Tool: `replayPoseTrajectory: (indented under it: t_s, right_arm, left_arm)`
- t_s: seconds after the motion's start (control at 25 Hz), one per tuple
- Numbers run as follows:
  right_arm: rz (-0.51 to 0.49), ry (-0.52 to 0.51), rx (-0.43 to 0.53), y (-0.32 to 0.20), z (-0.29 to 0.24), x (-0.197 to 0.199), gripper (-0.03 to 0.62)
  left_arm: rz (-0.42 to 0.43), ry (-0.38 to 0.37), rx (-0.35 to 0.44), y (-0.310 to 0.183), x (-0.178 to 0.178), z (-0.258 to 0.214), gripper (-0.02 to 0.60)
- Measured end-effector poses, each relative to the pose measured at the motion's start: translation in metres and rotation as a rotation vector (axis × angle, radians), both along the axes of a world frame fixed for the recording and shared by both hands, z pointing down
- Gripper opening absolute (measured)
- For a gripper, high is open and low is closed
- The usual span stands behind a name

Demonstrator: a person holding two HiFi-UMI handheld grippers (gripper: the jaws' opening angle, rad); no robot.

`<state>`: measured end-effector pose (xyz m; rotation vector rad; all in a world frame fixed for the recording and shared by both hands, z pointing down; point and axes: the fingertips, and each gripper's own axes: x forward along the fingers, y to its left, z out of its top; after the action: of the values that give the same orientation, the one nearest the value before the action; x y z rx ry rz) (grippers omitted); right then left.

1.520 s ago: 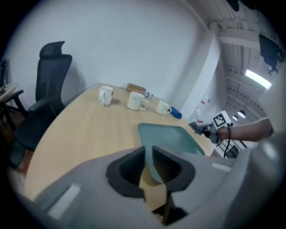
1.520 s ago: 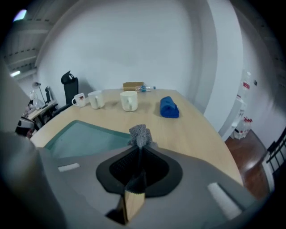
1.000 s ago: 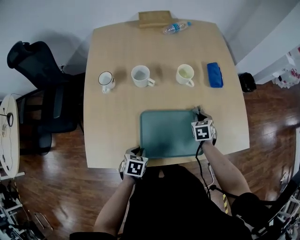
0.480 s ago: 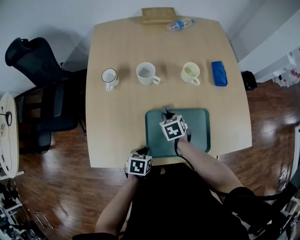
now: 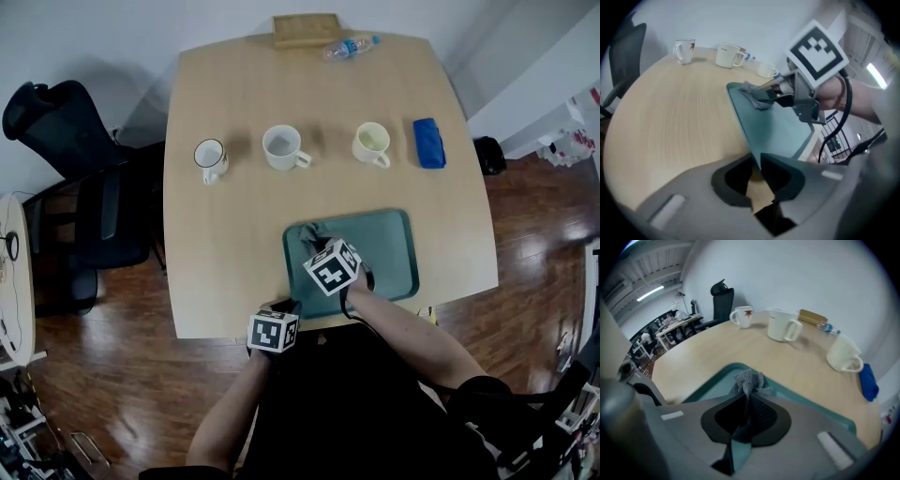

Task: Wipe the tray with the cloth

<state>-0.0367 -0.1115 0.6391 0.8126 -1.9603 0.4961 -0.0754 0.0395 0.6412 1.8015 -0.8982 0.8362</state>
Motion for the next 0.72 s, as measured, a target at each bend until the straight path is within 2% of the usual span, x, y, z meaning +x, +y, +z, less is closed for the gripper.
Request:
replayPoseTrajectory:
  t_s: [0.2, 0.28, 0.36, 0.44, 0.56, 0.64, 0.72]
  right_arm:
    - [0.317, 0.065, 0.002, -0.014, 0.002, 0.156, 0.029]
    - [0.391, 0.122, 0.009, -0.018, 0.006, 0.210, 0.029]
    - [0.423, 0.161, 0.018, -0.022, 0.013, 0.246, 0.029]
    - [0.434, 0.174, 0.034, -0.025, 0.012, 0.257, 0.028]
    - [0.437, 0.174, 0.079, -0.032, -0.006, 0.239, 0.026]
    - [0.439, 0.131, 0.059, -0.028, -0.003, 0.217, 0.026]
    - [0.397, 0.052, 0.016, -0.017, 0.004, 0.173, 0.027]
  left_arm:
    - [0.009, 0.004, 0.001, 0.001, -0.001, 0.000, 0.061]
    - [0.005, 0.002, -0.005, 0.000, 0.000, 0.000, 0.061]
    - [0.005, 0.004, -0.011, 0.000, 0.002, 0.000, 0.061]
    - [0.008, 0.003, -0.013, 0.001, 0.005, 0.001, 0.061]
    - [0.001, -0.024, -0.011, 0.000, 0.003, -0.001, 0.061]
    - [0.000, -0.020, -0.006, 0.000, 0.005, -0.001, 0.060]
    - [-0.004, -0.019, 0.000, -0.001, 0.005, -0.001, 0.060]
